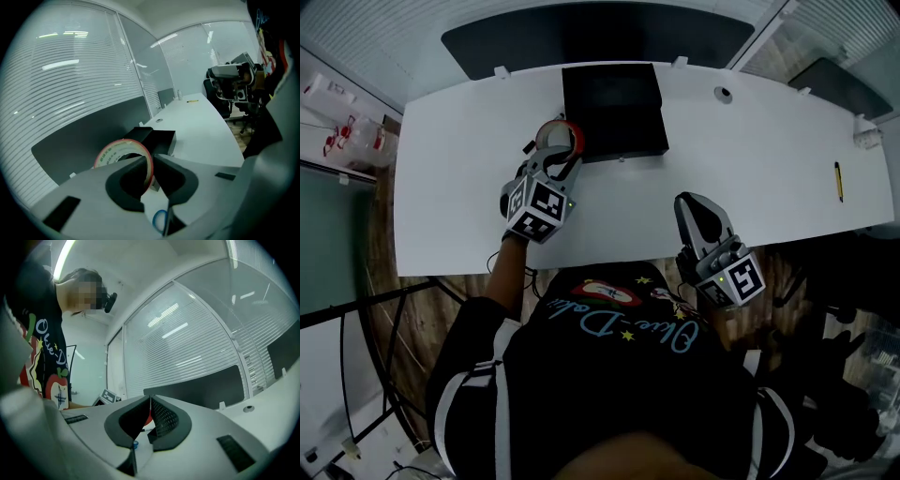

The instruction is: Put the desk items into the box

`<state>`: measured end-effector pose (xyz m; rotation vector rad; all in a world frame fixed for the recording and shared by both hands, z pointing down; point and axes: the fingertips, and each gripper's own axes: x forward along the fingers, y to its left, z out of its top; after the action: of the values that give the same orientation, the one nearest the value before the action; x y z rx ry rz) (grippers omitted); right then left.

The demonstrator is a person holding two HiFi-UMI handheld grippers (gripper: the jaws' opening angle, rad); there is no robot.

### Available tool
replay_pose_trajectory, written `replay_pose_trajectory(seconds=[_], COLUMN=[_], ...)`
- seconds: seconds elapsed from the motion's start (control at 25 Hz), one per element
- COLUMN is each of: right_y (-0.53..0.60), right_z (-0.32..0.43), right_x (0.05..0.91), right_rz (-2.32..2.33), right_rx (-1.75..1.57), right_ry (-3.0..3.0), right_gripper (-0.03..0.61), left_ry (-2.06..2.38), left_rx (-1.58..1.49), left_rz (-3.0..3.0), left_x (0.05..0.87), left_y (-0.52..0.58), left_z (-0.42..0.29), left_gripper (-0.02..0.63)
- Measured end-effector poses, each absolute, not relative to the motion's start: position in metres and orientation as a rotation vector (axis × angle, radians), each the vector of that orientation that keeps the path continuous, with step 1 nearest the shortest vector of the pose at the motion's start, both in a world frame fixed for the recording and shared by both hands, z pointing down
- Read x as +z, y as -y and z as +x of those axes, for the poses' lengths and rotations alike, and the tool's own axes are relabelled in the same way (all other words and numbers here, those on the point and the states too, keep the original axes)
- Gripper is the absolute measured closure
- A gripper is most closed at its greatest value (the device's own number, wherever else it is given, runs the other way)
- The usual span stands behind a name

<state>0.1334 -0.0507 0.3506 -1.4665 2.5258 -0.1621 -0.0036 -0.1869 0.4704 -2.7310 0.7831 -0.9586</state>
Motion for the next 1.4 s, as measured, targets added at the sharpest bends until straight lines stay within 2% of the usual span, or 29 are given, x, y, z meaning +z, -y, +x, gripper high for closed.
replay_pose_trajectory(seconds=[0.68, 1.04, 1.4], right_y=[0.051, 0.06, 0.075], right_z=[0.146, 0.133, 0.155], right_x=[0.35, 0.353, 0.361], right_rz=[-1.616, -1.645, -1.631], right_rx=[-0.15, -0.147, -0.202], right_ry=[-2.468, -2.483, -2.468], right_gripper=[0.566, 0.566, 0.566], left_ry=[-0.532, -0.421, -0.388], left_rx=[-1.017, -1.051, -1.154], left_rz=[-2.732, -2.743, -2.723], left_x=[0.5, 0.521, 0.535], left_y=[0.209, 0.214, 0.224], left_z=[0.047, 0.055, 0.065], left_gripper=[0.549, 0.549, 0.549])
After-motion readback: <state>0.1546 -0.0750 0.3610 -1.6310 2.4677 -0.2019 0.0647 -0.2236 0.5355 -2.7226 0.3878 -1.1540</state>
